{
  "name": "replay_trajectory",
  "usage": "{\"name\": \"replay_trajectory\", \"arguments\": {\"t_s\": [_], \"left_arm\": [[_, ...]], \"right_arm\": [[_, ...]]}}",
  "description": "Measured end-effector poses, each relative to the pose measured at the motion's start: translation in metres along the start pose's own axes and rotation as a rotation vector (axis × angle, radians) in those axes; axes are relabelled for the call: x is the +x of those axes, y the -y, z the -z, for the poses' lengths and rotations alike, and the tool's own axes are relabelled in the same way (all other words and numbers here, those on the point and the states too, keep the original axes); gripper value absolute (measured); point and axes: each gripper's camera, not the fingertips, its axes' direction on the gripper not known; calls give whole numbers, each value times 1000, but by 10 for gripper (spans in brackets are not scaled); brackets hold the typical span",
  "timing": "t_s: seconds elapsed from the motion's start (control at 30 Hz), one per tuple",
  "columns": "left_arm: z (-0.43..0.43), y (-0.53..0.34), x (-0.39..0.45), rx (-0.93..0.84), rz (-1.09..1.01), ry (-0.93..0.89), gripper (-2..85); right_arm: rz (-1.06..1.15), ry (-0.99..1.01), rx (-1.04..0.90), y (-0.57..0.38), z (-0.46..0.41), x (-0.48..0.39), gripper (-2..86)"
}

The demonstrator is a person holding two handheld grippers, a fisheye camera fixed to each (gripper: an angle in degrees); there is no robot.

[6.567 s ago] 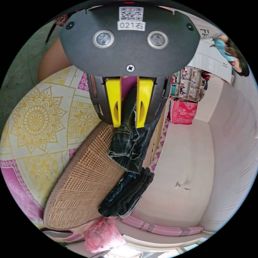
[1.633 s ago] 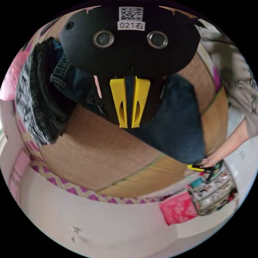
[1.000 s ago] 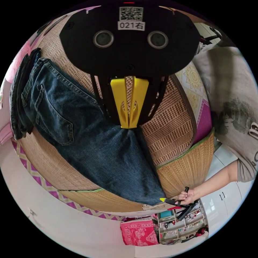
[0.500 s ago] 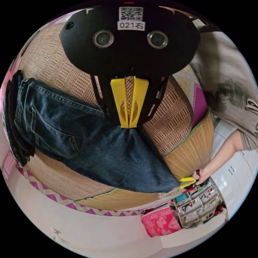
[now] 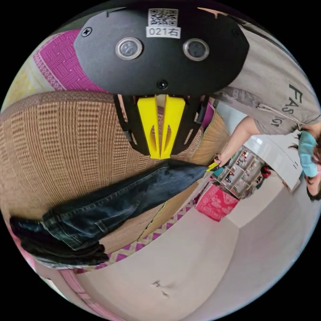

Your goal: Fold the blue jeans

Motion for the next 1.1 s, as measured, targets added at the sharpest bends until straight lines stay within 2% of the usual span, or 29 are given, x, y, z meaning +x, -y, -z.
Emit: {"name": "replay_trajectory", "arguments": {"t_s": [0.07, 0.13, 0.17, 0.23, 0.33, 0.43, 0.57, 0.63, 0.67, 0.73, 0.83, 0.87, 0.9, 0.93, 1.07, 1.1], "left_arm": [[11, -7, 46, 14, -77, -23, -8], [20, -26, 131, 30, -221, -53, -9], [20, -34, 157, 30, -268, -56, -9], [9, -84, 271, 4, -497, -60, -9], [-30, -181, 392, -42, -751, -36, -9], [-106, -288, 459, -142, -890, -26, -9], [-236, -404, 469, -347, -939, 65, -8], [-318, -462, 448, -473, -987, 267, -7], [-328, -470, 443, -489, -983, 291, -7], [-315, -476, 461, -406, -979, 248, -1], [-308, -485, 489, -385, -1040, 238, 26], [-315, -487, 489, -423, -1043, 231, 48], [-339, -489, 480, -574, -1014, 235, 92], [-329, -488, 483, -521, -1031, 176, 100], [-326, -482, 492, -648, -1047, 42, 96], [-319, -473, 490, -686, -1026, -79, 80]], "right_arm": [[-69, 129, 68, -21, 9, 36, -6], [-81, 279, 136, -42, 16, 67, -6], [-86, 291, 128, -45, 15, 73, -6], [-66, 350, 45, -56, -1, 86, -6], [8, 301, -49, -67, -17, 82, -6], [47, 272, -80, -78, -24, 82, -6], [26, 306, -35, -94, -18, 100, -6], [30, 338, -7, -104, -14, 108, -6], [33, 343, -2, -106, -13, 109, -6], [44, 350, 14, -111, -9, 111, -6], [47, 352, 23, -113, -6, 112, -6], [46, 353, 24, -113, -6, 112, -6], [43, 353, 29, -112, -4, 112, -6], [39, 353, 37, -111, -2, 112, -6], [23, 363, 57, -105, 5, 109, -4], [12, 368, 66, -102, 9, 108, -3]]}}
